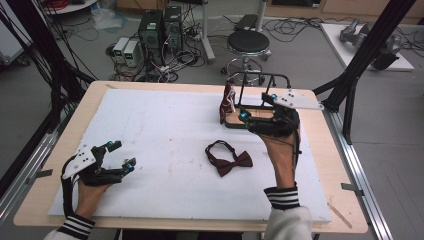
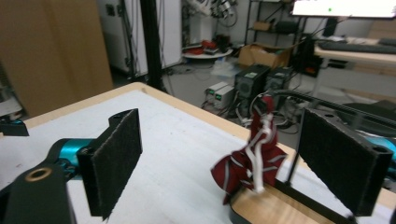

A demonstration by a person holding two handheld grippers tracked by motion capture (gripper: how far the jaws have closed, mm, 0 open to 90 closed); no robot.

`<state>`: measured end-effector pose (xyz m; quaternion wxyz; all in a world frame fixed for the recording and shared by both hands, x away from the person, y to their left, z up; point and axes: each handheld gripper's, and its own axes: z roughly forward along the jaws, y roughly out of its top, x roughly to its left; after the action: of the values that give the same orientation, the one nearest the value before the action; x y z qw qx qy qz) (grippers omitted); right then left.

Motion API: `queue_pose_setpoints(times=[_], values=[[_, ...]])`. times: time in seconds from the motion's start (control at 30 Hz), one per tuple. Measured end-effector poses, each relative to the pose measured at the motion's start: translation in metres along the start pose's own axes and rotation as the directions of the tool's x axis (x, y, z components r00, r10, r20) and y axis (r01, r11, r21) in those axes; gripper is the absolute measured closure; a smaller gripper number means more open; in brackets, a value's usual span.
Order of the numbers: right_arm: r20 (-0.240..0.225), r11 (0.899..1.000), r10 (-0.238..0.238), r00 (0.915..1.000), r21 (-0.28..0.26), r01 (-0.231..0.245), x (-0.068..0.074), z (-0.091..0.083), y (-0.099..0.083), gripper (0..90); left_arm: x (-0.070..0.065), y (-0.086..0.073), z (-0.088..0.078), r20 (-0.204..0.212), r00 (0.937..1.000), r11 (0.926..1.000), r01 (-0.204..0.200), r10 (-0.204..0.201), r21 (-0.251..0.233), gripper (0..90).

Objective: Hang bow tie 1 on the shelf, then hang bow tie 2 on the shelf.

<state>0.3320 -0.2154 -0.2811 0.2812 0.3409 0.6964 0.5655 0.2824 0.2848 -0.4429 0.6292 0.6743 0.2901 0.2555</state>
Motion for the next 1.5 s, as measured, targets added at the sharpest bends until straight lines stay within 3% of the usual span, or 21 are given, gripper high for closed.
queue_pose_setpoints(times=[0.3,0.53,1.17,1.5], values=[[0.067,0.998,-0.002,0.9977,-0.058,0.006,-0.002,-0.039,-0.036,11.2,0.003,-0.006,-0.002,-0.008,1.0000,1.0000,-0.001,0.001,0.009,15.3],[0.099,0.998,0.016,0.9950,-0.070,-0.009,-0.006,-0.054,-0.058,11.1,0.002,-0.009,-0.005,-0.017,0.9998,0.9999,-0.006,0.006,-0.009,15.3],[0.125,0.997,0.013,0.9921,-0.077,-0.003,-0.002,-0.065,-0.081,11.2,0.003,-0.009,-0.005,-0.026,0.9997,0.9998,-0.004,0.003,-0.017,15.3],[0.124,0.996,0.006,0.9922,-0.084,0.004,-0.001,-0.068,-0.081,11.2,0.003,-0.010,-0.006,-0.026,0.9996,0.9998,-0.003,0.003,-0.020,15.3]])
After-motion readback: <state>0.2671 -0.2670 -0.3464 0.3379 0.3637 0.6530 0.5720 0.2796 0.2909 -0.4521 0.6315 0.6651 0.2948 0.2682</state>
